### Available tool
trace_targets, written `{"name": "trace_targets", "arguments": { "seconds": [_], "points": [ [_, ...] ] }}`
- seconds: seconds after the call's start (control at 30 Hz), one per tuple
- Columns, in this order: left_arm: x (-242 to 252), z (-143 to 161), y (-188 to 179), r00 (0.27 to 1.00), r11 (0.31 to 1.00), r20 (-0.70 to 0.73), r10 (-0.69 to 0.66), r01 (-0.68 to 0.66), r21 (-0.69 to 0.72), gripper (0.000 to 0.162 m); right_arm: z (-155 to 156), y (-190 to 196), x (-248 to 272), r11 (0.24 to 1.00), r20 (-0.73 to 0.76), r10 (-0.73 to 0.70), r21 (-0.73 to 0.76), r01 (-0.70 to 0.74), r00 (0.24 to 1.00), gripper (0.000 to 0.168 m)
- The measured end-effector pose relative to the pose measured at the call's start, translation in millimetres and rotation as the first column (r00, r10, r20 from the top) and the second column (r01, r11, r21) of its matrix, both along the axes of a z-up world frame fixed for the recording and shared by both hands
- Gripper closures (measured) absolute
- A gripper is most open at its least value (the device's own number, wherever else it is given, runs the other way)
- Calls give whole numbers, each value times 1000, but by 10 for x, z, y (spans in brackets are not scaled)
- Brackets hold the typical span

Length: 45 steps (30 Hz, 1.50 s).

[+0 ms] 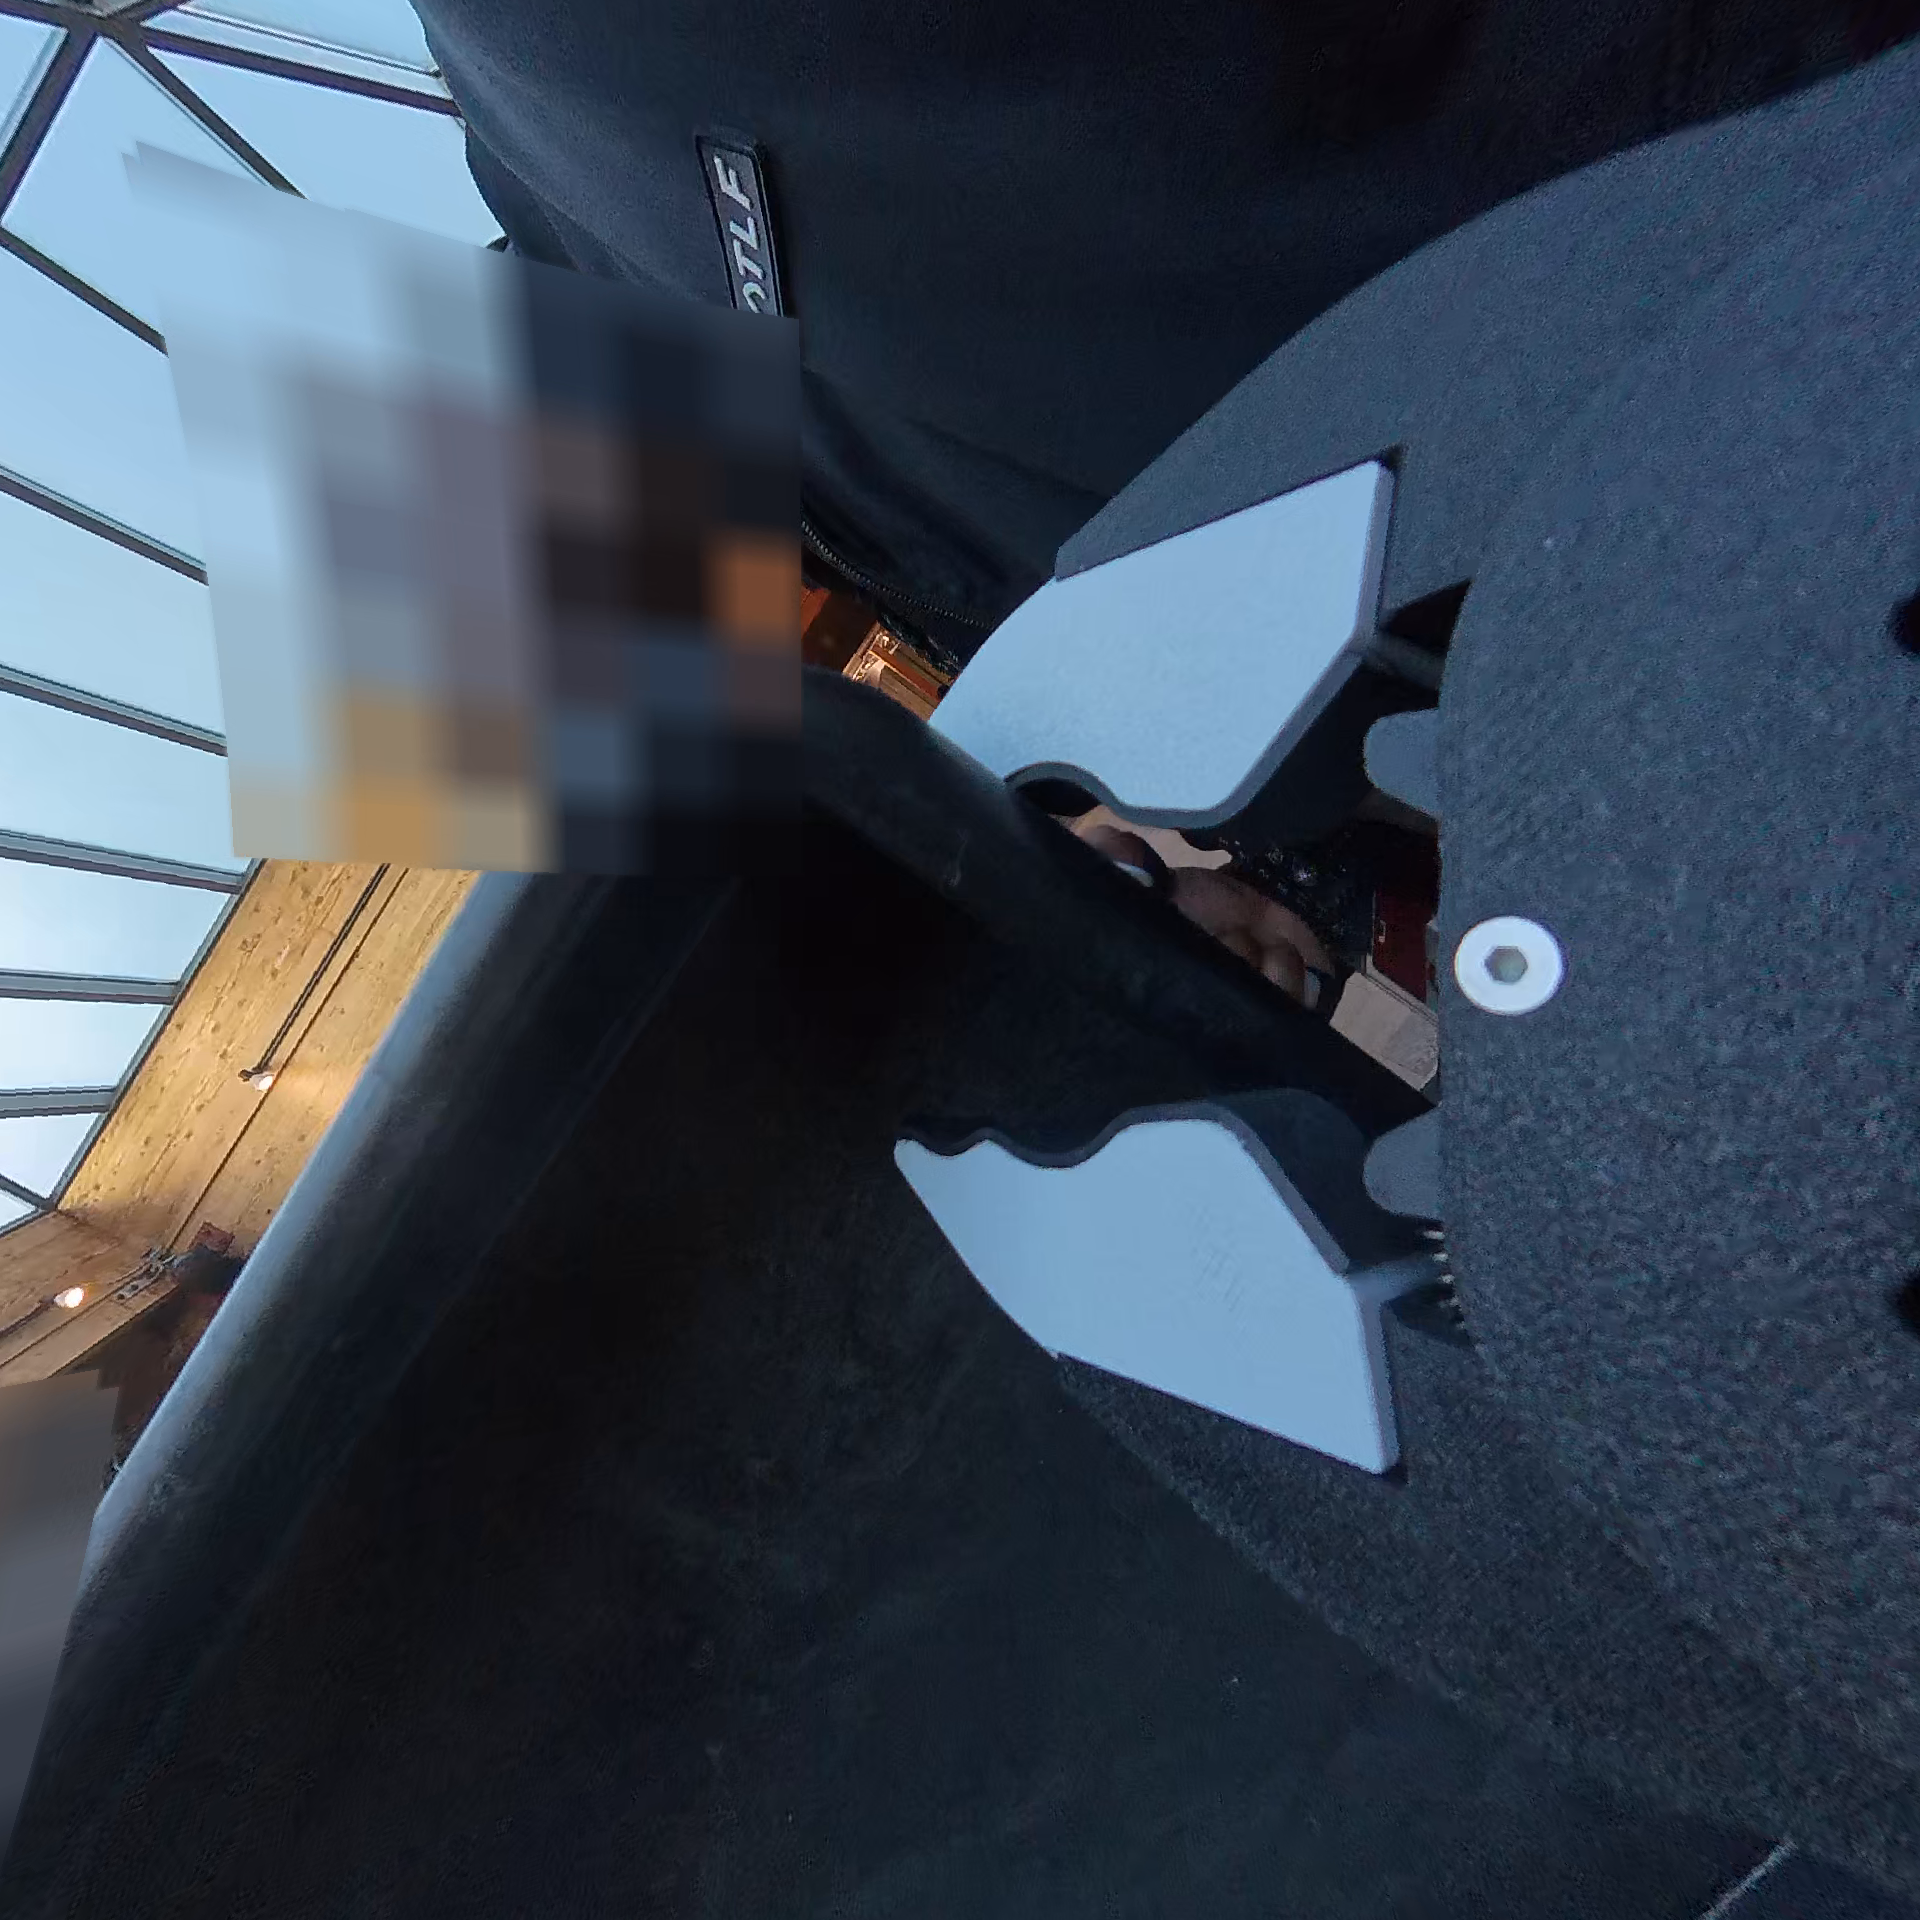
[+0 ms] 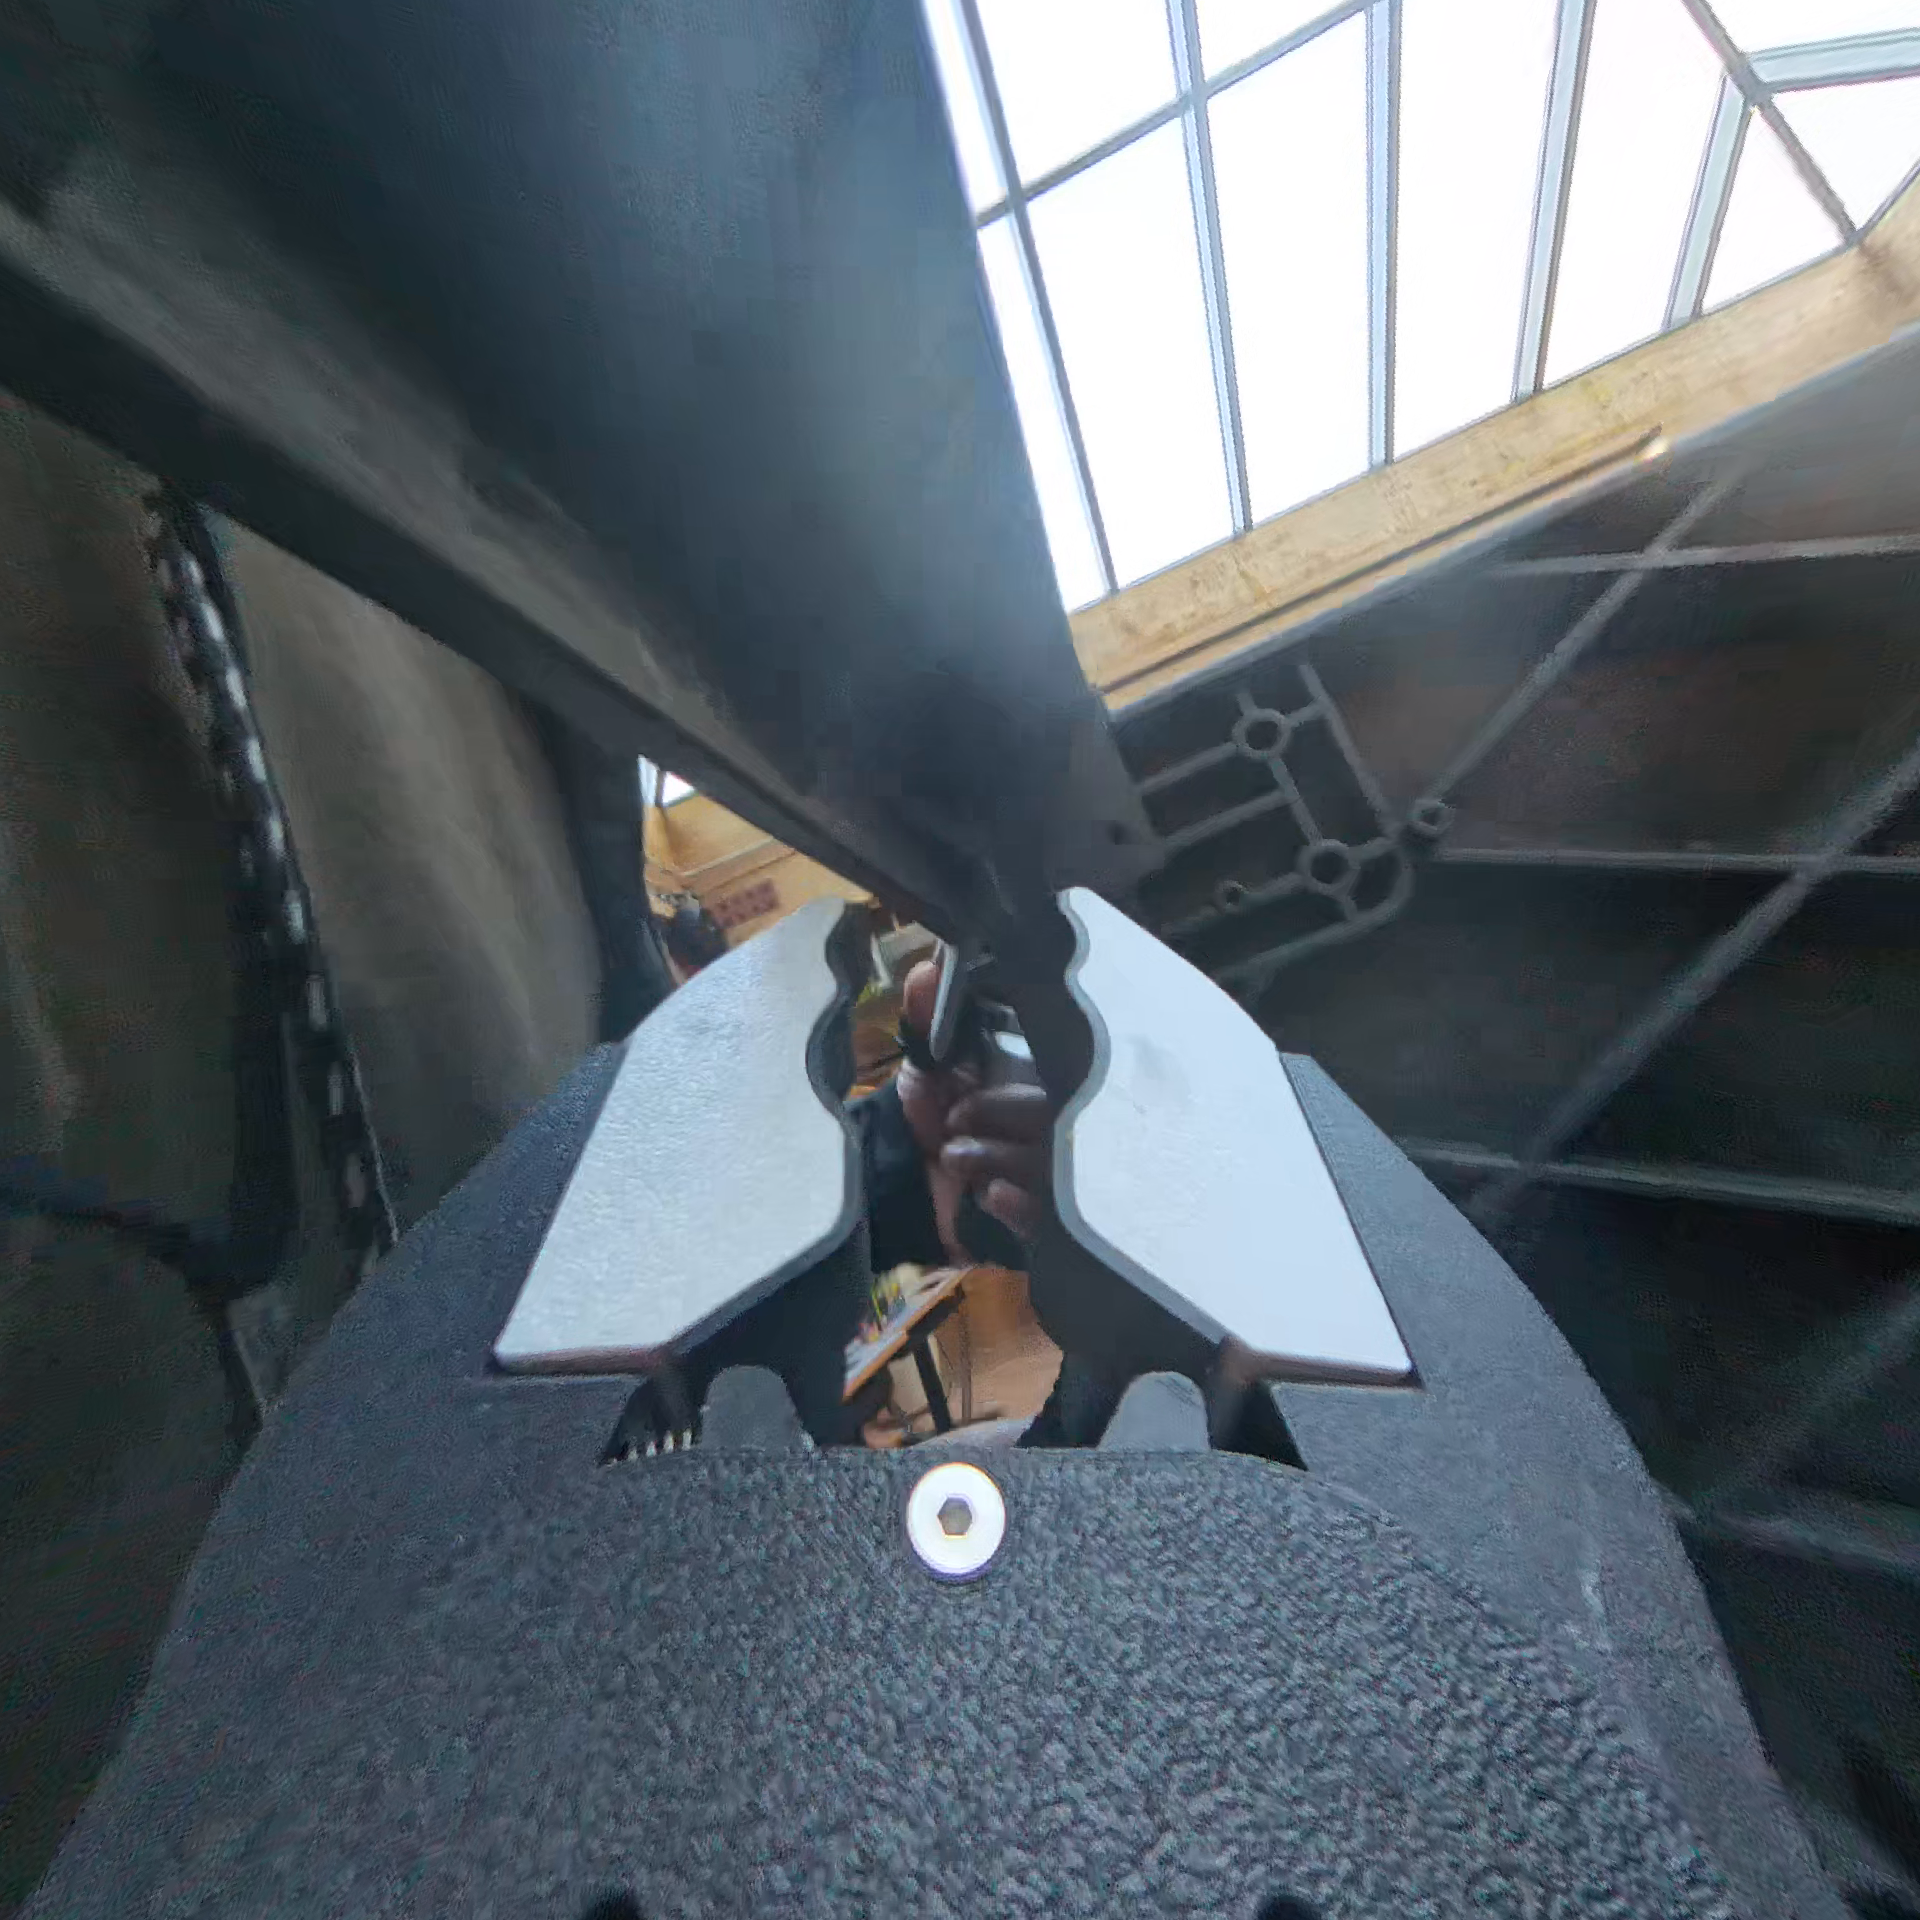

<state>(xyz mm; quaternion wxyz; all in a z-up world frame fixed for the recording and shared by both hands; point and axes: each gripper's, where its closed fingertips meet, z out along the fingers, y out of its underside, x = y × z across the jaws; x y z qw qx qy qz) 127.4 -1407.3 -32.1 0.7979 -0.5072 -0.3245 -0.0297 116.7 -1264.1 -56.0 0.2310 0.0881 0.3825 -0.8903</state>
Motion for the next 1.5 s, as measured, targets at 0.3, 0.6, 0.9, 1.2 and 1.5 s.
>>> {"name": "trace_targets", "arguments": {
  "seconds": [0.3,0.6,0.9,1.2,1.5],
  "points": [
    [-4,5,29,1000,1000,4,5,-5,-4,105,-462,15,-587,955,0,-181,238,175,984,136],
    [0,13,106,1000,1000,7,-24,24,-15,106,-387,-11,-638,973,38,-154,178,145,987,137],
    [-5,15,122,999,999,6,-38,38,-16,106,-389,-77,-606,975,30,-138,182,130,990,136],
    [-24,14,117,999,999,6,-38,38,-11,105,-446,-139,-530,966,25,-145,221,136,989,132],
    [-37,5,106,1000,1000,12,-24,24,-1,103,-486,-125,-424,954,-11,-158,255,156,987,130]
  ]
}}
